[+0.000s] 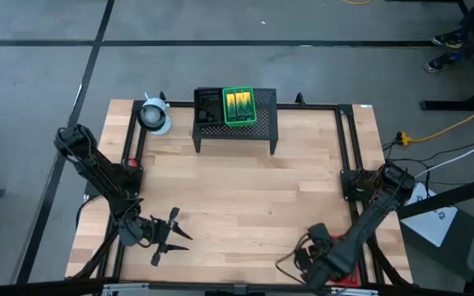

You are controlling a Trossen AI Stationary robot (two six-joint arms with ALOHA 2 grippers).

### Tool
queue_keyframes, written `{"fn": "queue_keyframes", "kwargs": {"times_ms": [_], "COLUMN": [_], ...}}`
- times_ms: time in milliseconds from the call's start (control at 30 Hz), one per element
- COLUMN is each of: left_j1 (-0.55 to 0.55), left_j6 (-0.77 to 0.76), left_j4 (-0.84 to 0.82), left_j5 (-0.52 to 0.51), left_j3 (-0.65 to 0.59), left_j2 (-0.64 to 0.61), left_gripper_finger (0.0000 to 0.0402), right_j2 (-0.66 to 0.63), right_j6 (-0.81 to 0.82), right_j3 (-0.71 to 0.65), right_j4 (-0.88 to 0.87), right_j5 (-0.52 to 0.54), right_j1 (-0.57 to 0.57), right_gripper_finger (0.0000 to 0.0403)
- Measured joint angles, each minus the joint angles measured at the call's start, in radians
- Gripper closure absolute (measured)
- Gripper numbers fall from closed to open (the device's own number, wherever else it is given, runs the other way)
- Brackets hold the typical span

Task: Pick & Place Office Desk Supplies
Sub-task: Put the red bin with spring keychains on the shelf

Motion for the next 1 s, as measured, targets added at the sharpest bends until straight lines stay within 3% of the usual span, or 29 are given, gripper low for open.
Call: {"fn": "queue_keyframes", "kwargs": {"times_ms": [167, 367, 533, 667, 867, 1000], "left_j1": [0.000, 0.000, 0.000, 0.000, 0.000, 0.000], "left_j6": [-0.001, -0.002, -0.002, -0.002, -0.003, -0.003], "left_j4": [-0.001, -0.002, -0.002, -0.002, -0.003, -0.004], "left_j5": [0.000, 0.001, 0.001, 0.001, 0.001, 0.001], "left_j3": [0.000, 0.000, 0.000, 0.000, 0.000, 0.000], "left_j2": [0.000, 0.000, 0.000, 0.000, 0.000, 0.000], "left_gripper_finger": [0.0258, 0.0258, 0.0258, 0.0258, 0.0257, 0.0256], "right_j2": [-0.001, -0.003, -0.003, -0.003, -0.004, -0.005], "right_j6": [0.047, 0.115, 0.118, 0.108, 0.019, -0.043], "right_j3": [-0.035, -0.116, -0.161, -0.165, -0.164, -0.164], "right_j4": [0.018, 0.161, 0.227, 0.232, 0.260, 0.289], "right_j5": [-0.009, -0.058, -0.076, -0.068, -0.051, -0.026], "right_j1": [0.024, 0.055, 0.058, 0.044, 0.016, -0.009], "right_gripper_finger": [0.0263, 0.0237, 0.0235, 0.0268, 0.0385, 0.0389]}}
